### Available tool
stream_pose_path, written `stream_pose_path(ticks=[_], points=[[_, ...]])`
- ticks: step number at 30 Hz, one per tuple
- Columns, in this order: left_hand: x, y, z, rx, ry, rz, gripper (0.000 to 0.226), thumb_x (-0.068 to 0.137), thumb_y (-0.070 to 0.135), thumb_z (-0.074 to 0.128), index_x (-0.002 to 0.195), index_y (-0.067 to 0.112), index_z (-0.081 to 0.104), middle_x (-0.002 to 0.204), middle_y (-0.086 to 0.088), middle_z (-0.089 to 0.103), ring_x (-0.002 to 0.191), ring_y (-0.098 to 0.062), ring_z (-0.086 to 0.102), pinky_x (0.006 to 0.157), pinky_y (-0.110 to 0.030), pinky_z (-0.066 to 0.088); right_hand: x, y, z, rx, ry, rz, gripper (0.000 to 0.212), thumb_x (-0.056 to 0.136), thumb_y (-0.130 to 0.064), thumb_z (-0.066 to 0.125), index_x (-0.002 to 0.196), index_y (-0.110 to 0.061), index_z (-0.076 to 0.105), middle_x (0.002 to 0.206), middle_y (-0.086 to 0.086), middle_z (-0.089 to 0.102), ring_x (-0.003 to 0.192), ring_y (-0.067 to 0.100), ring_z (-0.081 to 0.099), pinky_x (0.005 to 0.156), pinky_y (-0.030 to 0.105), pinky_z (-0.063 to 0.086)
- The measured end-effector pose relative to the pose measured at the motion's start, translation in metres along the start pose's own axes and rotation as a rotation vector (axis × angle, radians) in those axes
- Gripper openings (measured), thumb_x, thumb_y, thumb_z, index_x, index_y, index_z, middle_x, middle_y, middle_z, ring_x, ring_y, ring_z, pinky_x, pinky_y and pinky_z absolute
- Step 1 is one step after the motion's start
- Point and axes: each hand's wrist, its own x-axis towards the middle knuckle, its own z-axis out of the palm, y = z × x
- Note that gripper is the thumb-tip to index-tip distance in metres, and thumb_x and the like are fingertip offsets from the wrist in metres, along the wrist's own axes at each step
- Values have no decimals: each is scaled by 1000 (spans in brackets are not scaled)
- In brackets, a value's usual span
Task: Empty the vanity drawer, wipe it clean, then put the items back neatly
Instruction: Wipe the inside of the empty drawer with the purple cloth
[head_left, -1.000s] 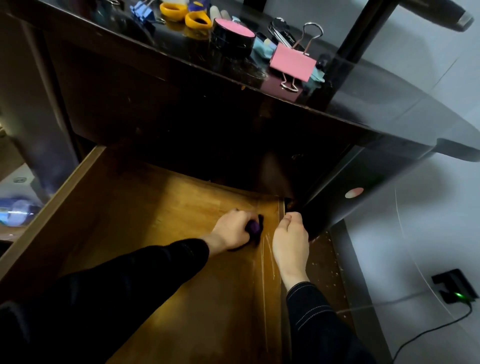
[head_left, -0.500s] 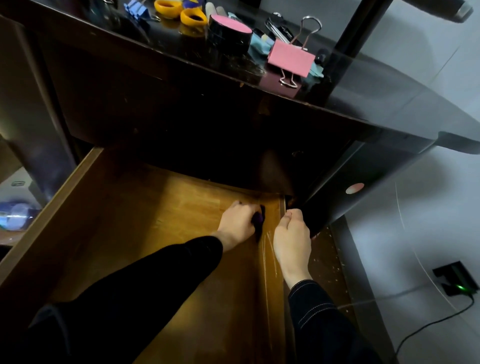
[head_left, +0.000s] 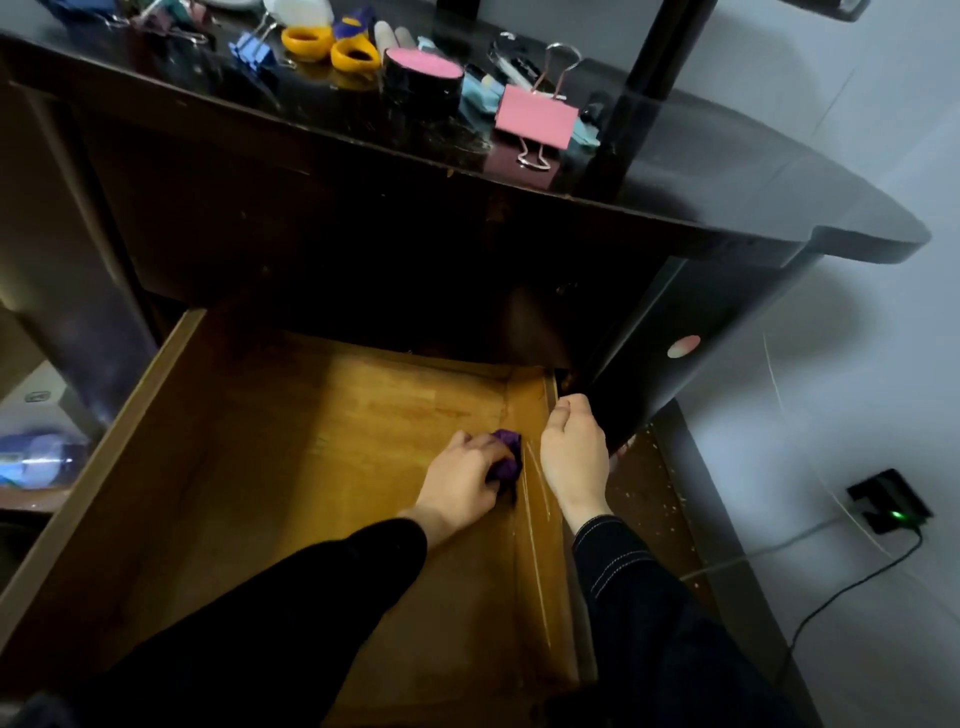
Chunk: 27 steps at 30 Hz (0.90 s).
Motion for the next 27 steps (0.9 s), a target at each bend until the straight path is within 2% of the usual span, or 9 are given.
stream_pose_path(ticks=[3, 6, 8, 10, 13, 17, 21, 24, 27], points=[[-12, 0, -4, 89, -35, 45, 49, 83, 23, 59, 132, 25, 59, 134, -1, 55, 107, -25, 44, 92, -38, 48, -7, 2, -6, 66, -86, 42, 32, 110, -31, 30, 118, -14, 56, 104, 5, 63, 98, 24, 62, 75, 32, 41], [-16, 0, -12, 178, -68, 5, 50, 88, 29, 58, 137, 30, 51, 135, -7, 47, 115, -30, 44, 97, -41, 45, -23, 9, -13, 215, -230, 160, 45, 110, -38, 28, 142, -14, 49, 135, 9, 58, 128, 26, 53, 106, 39, 42], [-13, 3, -16, 145, -100, -26, 48, 88, 23, 57, 135, 29, 52, 128, -8, 50, 111, -31, 48, 95, -40, 46, -35, 15, -12, 245, -240, 206, 53, 109, -44, 26, 150, -16, 43, 147, 7, 51, 138, 25, 46, 116, 40, 35], [-6, 7, -23, -155, -113, -129, 43, 86, 9, 59, 127, 22, 61, 122, -9, 59, 110, -30, 56, 97, -38, 48, -44, 16, -10, 214, -193, 184, 55, 108, -47, 23, 146, -17, 48, 142, 5, 56, 134, 24, 50, 109, 34, 39], [1, 8, -37, -717, -79, -383, 37, 85, -10, 62, 117, 8, 67, 110, -10, 68, 113, -32, 62, 101, -37, 49, -47, 13, -11, 128, -133, 131, 51, 109, -45, 22, 125, -16, 61, 116, 4, 68, 112, 23, 63, 91, 33, 46], [5, 22, -58, -1031, 36, -448, 35, 86, -14, 62, 118, 0, 65, 114, -18, 68, 112, -33, 63, 97, -36, 51, -48, 14, -13, 119, -128, 101, 48, 109, -43, 22, 114, -14, 61, 100, 4, 68, 96, 20, 65, 83, 36, 50], [11, 44, -73, -1034, 53, -184, 36, 86, -14, 62, 118, 3, 68, 117, -12, 68, 106, -20, 65, 95, -31, 52, -48, 16, -11, 116, -107, 78, 44, 109, -43, 23, 106, -19, 60, 92, -1, 67, 88, 16, 64, 77, 35, 50], [4, 38, -61, -737, 4, -88, 40, 86, -13, 60, 118, 8, 70, 121, -8, 63, 113, -18, 58, 106, -28, 43, -46, 18, -9, 114, -106, 88, 43, 109, -44, 24, 104, -21, 60, 89, -4, 66, 85, 12, 63, 71, 32, 47], [-7, 21, -47, -531, -187, -104, 40, 84, -11, 58, 111, 14, 73, 114, -1, 63, 112, -20, 59, 104, -30, 43, -46, 18, -8, 74, -101, 106, 37, 109, -44, 25, 104, -26, 57, 86, -13, 62, 78, 0, 58, 63, 19, 40]])
